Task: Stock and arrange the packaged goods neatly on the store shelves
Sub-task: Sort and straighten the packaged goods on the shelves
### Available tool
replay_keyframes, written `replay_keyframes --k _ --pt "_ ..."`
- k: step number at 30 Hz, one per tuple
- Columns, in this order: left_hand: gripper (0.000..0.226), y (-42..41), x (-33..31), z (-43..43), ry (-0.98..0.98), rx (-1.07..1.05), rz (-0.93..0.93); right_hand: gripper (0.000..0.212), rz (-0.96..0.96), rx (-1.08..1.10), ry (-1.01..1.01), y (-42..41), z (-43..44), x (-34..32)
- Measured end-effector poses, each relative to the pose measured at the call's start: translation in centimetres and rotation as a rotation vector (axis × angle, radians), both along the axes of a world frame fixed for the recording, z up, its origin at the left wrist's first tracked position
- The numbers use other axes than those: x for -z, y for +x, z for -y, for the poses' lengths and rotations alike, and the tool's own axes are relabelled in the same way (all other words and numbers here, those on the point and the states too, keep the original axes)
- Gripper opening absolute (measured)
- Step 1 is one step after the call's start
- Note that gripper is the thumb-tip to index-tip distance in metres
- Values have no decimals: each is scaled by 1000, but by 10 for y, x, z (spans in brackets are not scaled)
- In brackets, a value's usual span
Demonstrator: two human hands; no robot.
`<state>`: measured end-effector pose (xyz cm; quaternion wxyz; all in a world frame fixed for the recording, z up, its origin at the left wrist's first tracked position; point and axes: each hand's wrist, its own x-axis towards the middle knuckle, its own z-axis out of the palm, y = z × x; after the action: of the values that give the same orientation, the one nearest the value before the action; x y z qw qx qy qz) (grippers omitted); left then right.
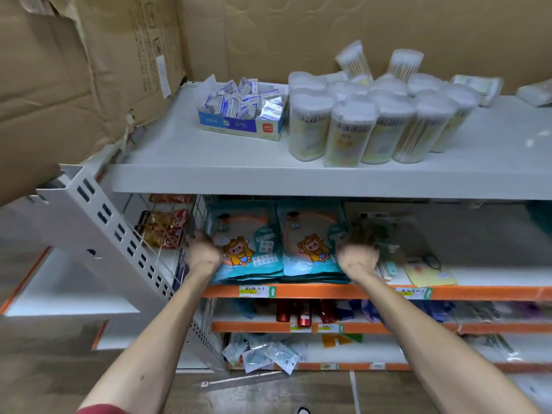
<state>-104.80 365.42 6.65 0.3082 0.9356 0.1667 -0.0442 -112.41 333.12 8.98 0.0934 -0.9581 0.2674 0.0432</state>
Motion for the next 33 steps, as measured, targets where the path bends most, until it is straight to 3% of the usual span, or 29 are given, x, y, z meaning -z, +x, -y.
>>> replay_keyframes --k 2,6,9,12,19,25,33 --pt "57 -16 -23 13 118 115 48 37 29 -91 -80 -10 -3 -8" --pt "56 -36 -55 46 319 453 230 26 135 -272 -148 -30 -17 -43" --pt "60 -52 -73 84 365 656 330 43 270 -409 -266 -43 -18 -56" --pt "86 -65 -84 130 407 805 550 67 315 -444 -364 -64 -7 -63" --pt "84 -117 -101 239 489 1134 642 84 352 -242 -489 -146 69 -68" --pt "83 -170 -97 343 415 1373 710 83 285 6 -474 -241 160 -65" --pt "84 -256 -89 512 355 1539 748 82 233 239 -442 -360 291 -61"
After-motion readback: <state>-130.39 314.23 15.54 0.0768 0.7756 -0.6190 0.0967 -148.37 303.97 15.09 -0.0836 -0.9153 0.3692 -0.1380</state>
